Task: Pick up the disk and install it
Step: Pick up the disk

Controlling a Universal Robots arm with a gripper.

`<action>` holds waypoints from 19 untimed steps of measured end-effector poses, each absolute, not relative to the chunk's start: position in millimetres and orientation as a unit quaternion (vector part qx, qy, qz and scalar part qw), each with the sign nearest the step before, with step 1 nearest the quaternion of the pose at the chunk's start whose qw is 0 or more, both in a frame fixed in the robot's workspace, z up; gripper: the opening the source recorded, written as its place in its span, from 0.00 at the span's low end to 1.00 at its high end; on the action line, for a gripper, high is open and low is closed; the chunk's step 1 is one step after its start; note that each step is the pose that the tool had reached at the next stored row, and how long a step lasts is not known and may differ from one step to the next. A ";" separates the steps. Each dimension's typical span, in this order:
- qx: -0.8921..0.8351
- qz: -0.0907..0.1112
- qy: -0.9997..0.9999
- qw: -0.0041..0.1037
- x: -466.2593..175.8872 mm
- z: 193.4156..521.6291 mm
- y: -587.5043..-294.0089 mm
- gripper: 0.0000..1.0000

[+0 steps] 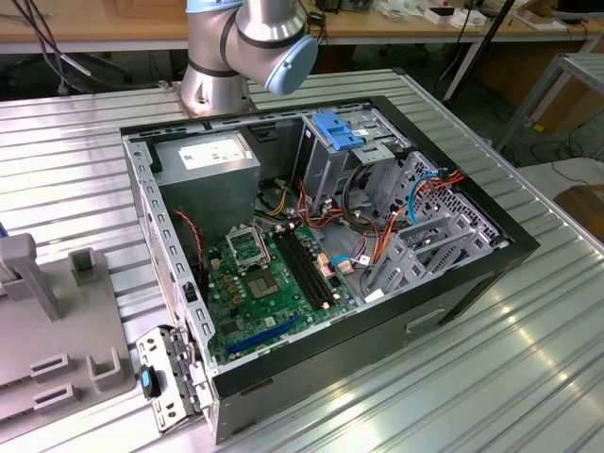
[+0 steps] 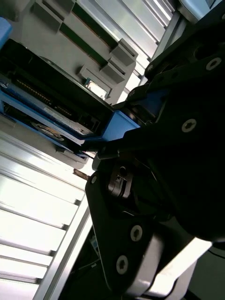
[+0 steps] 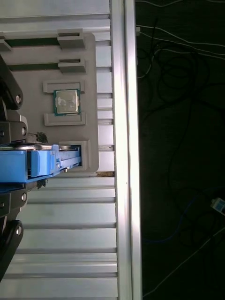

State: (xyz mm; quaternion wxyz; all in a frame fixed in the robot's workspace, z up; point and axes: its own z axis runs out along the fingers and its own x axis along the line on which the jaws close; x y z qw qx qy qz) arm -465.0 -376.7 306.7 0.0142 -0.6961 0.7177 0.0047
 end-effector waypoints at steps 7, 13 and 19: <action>-0.696 0.004 0.718 0.015 -465.1 322.8 -376.7 0.37; -0.696 0.004 0.718 0.015 -465.0 354.2 -376.7 0.37; -0.696 0.004 0.718 0.015 -465.1 362.7 -376.6 0.37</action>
